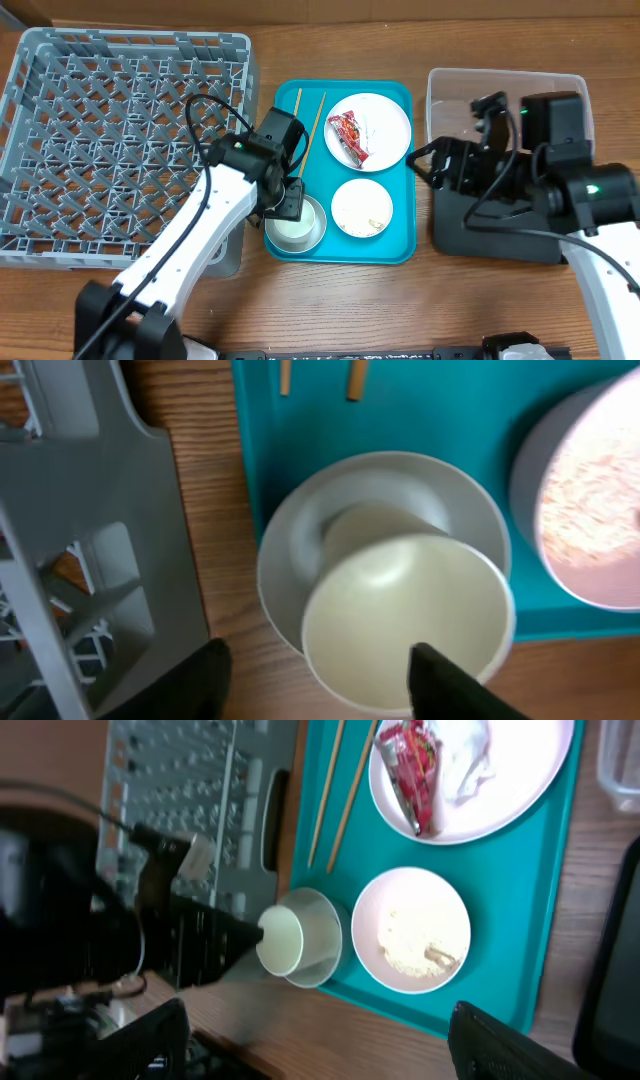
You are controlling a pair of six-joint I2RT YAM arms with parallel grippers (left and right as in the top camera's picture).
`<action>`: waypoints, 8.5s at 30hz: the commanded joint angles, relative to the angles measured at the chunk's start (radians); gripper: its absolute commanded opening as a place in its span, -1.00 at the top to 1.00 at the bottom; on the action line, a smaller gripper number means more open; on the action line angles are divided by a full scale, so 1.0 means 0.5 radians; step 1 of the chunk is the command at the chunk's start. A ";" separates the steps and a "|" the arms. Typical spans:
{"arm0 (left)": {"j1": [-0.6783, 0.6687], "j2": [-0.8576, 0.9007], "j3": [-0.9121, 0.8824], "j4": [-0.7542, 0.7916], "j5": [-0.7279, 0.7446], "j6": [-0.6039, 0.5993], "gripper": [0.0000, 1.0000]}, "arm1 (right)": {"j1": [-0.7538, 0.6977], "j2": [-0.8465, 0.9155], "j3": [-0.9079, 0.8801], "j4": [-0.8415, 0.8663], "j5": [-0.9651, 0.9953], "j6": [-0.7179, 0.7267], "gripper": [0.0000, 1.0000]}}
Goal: Sort waste into correct bins and load items into the dishwasher
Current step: 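Reach both grippers to the white cup and grasp it with the right, then lift the white cup with the right gripper toward the open left gripper, then grasp the white cup with the left gripper from the right gripper, then place the white cup upside down in the grey rack with the left gripper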
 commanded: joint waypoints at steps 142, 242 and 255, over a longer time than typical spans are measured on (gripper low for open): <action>0.861 -0.753 0.180 0.629 3.003 0.295 -0.76 | 0.145 0.475 0.161 1.722 -1.868 0.141 0.92; 1.244 -0.813 0.345 -0.529 0.142 -0.026 0.14 | 0.192 0.495 0.161 0.443 -0.025 0.113 -0.81; 1.239 -0.729 -0.242 -0.325 -0.099 -0.183 0.16 | 0.203 0.495 0.161 0.356 -0.018 0.076 -0.81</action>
